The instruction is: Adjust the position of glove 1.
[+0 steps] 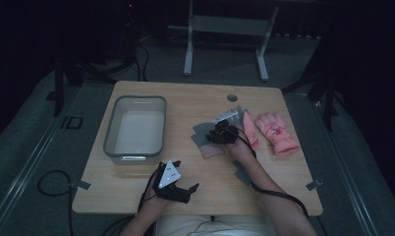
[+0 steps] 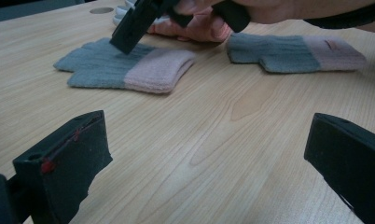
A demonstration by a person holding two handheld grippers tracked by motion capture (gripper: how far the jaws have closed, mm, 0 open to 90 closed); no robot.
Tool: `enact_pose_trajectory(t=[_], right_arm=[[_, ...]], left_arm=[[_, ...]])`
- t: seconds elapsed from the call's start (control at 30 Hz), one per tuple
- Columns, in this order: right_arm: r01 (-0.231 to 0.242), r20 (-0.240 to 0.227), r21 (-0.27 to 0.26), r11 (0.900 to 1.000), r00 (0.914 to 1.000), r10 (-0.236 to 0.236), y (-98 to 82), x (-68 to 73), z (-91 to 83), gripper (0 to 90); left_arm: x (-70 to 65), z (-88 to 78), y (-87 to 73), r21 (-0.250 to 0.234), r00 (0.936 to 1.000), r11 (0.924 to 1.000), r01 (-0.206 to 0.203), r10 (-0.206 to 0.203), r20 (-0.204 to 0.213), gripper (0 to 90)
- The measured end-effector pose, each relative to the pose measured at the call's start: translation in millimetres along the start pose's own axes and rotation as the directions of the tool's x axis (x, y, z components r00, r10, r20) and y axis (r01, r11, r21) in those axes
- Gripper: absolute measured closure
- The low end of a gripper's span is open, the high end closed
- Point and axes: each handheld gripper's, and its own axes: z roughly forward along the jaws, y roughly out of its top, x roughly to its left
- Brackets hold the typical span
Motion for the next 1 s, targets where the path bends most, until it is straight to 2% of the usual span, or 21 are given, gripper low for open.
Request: enact_pose_trajectory(t=[0.07, 0.1, 0.2, 0.23, 0.33, 0.43, 0.5, 0.53, 0.57, 0.63, 0.7, 0.77, 0.8, 0.83, 0.87, 0.97, 1.0], right_arm=[[-0.048, -0.005, 0.039, 0.998, 0.9988, 0.048, 0.0, -1.0, 6.1, 67.5], [-0.075, -0.004, 0.041, 0.996, 0.9971, 0.075, 0.4, -0.9, 6.8, 68.6], [-0.074, 0.023, 0.047, 0.996, 0.9971, 0.073, 1.4, 2.1, 7.6, 73.2], [-0.064, 0.041, 0.050, 0.997, 0.9972, 0.062, 2.5, 5.1, 8.5, 77.4], [-0.127, 0.046, 0.044, 0.991, 0.9911, 0.125, 3.9, 6.8, 9.2, 83.9], [-0.160, 0.062, 0.031, 0.987, 0.9855, 0.158, 5.0, 9.9, 7.6, 86.0], [-0.204, 0.030, 0.029, 0.979, 0.9787, 0.203, 7.5, 13.2, -0.4, 86.1], [-0.212, 0.026, 0.010, 0.977, 0.9770, 0.212, 8.2, 16.3, -6.9, 86.1], [-0.209, 0.038, -0.005, 0.978, 0.9773, 0.209, 9.1, 20.3, -13.8, 86.1], [-0.228, 0.053, -0.028, 0.973, 0.9720, 0.229, 10.3, 27.7, -27.2, 86.3], [-0.246, 0.076, -0.064, 0.967, 0.9650, 0.251, 10.8, 34.7, -41.5, 86.4], [-0.273, 0.070, -0.092, 0.958, 0.9574, 0.280, 11.0, 42.2, -54.3, 86.4], [-0.260, 0.080, -0.092, 0.961, 0.9601, 0.268, 11.3, 47.1, -60.2, 86.4], [-0.273, 0.080, -0.106, 0.956, 0.9562, 0.282, 10.3, 50.8, -66.5, 86.4], [-0.301, 0.065, -0.118, 0.946, 0.9485, 0.310, 8.5, 54.0, -72.9, 86.4], [-0.303, 0.067, -0.137, 0.943, 0.9470, 0.314, 1.3, 64.7, -87.5, 86.5], [-0.303, 0.067, -0.137, 0.943, 0.9470, 0.314, 1.3, 64.7, -87.5, 86.5]], left_arm=[[0.0, 0.1, 0.0, 0.001, 1.0000, 1.0000, 0.001, -0.001, 0.000, 0.0], [0.1, 0.1, 0.0, 0.002, 1.0000, 1.0000, 0.001, -0.001, 0.000, 0.0], [0.0, 0.1, 0.0, 0.003, 1.0000, 1.0000, 0.002, -0.002, 0.001, 0.0], [-0.2, 0.2, 0.1, 0.003, 1.0000, 1.0000, 0.000, 0.000, 0.001, 0.0], [-0.1, 0.2, 0.1, 0.003, 1.0000, 1.0000, 0.002, -0.002, 0.003, 0.0], [0.4, 0.0, 0.0, 0.000, 1.0000, 1.0000, 0.008, -0.008, 0.005, 0.0], [0.2, 0.1, 0.0, 0.002, 1.0000, 1.0000, 0.006, -0.006, 0.004, 0.0], [0.1, 0.3, 0.1, 0.005, 1.0000, 1.0000, 0.005, -0.005, 0.002, 0.0], [0.1, 0.4, 0.2, 0.006, 1.0000, 1.0000, 0.006, -0.006, 0.003, 0.0], [0.5, 0.3, 0.1, 0.004, 1.0000, 1.0000, 0.008, -0.008, 0.000, 0.0], [0.4, 0.2, 0.0, 0.000, 0.9999, 0.9999, 0.013, -0.013, -0.001, 0.0], [0.1, -0.2, 0.0, 0.000, 0.9999, 1.0000, 0.009, -0.009, -0.005, 0.0], [-0.1, -0.2, 0.0, -0.001, 1.0000, 1.0000, 0.006, -0.006, -0.005, 0.0], [-0.4, 0.0, 0.1, 0.001, 1.0000, 1.0000, 0.003, -0.003, -0.006, 0.0], [-0.8, 0.1, 0.2, 0.003, 1.0000, 1.0000, 0.002, -0.002, -0.008, 0.0], [-0.5, 0.1, 0.1, 0.002, 1.0000, 1.0000, 0.004, -0.004, -0.007, 0.0], [-0.5, 0.1, 0.1, 0.002, 1.0000, 1.0000, 0.004, -0.004, -0.007, 0.0]])
